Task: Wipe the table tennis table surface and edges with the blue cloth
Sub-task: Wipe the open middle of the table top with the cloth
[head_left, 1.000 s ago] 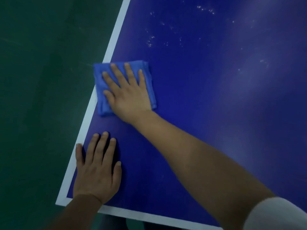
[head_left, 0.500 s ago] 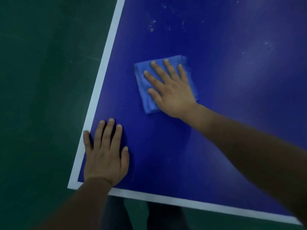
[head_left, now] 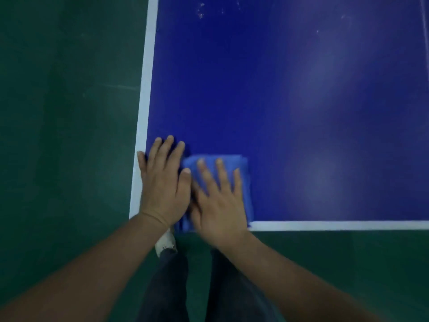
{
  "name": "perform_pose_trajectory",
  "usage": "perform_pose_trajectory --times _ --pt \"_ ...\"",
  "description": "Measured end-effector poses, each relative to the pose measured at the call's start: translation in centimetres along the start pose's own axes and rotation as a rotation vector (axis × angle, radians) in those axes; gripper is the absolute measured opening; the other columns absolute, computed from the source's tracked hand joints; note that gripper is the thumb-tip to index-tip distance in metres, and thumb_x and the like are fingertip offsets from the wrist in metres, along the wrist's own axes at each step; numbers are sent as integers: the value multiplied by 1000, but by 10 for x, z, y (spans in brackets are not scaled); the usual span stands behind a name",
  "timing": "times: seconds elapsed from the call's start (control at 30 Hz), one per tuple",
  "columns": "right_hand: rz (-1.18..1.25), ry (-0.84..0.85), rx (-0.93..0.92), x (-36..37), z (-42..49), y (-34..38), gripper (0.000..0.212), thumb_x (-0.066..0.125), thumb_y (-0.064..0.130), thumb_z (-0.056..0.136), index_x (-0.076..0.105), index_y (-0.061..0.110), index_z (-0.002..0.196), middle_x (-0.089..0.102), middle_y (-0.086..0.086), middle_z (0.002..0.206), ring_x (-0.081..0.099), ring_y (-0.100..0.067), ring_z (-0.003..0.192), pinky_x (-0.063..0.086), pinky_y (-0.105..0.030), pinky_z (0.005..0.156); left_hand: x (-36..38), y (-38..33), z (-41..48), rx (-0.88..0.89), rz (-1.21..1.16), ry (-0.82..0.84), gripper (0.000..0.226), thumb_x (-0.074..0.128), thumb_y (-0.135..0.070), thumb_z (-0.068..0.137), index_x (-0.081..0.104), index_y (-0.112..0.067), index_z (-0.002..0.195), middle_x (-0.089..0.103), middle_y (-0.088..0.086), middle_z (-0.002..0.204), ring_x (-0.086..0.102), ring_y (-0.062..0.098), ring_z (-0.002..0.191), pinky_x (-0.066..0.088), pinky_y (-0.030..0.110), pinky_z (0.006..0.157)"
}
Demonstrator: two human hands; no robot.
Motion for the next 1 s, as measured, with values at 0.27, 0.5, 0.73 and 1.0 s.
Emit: perform_pose_trajectory --times 0.27,0.5,0.73,1.0 --pt "-8 -69 916 -50 -46 -196 60 21 50 103 27 28 158 16 -4 167 13 -36 153 11 -62 120 -2 22 -33 176 178 130 69 15 -44 100 22 -9 158 9 13 168 -2 26 156 -9 37 124" --pt "-74 -17 211 1 8 19 55 28 49 103 36 30 154 28 -2 164 20 -36 152 10 -63 120 -10 28 -30 111 -23 6 64 21 -33 99 34 -1 152 31 16 161 17 28 153 6 43 127" --pt "-54 12 747 -35 -10 -153 65 16 56 98 22 34 159 13 1 168 8 -33 154 5 -60 121 -11 30 -31 79 -17 0 57 33 -29 99 41 -4 149 27 15 163 12 29 154 5 45 127" --pt "-82 43 71 2 99 38 60 18 50 100 30 33 156 22 -1 166 14 -38 153 5 -63 118 -36 95 -67 -98 -93 -36 58 39 -26 95 44 4 145 30 24 158 22 39 149 19 54 122"
Point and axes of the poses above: each hand's wrist, its own z-axis towards the middle knuckle, its own x-axis out of the palm, y = z × x, the point moved 7 cm from there along z, towards the middle knuckle
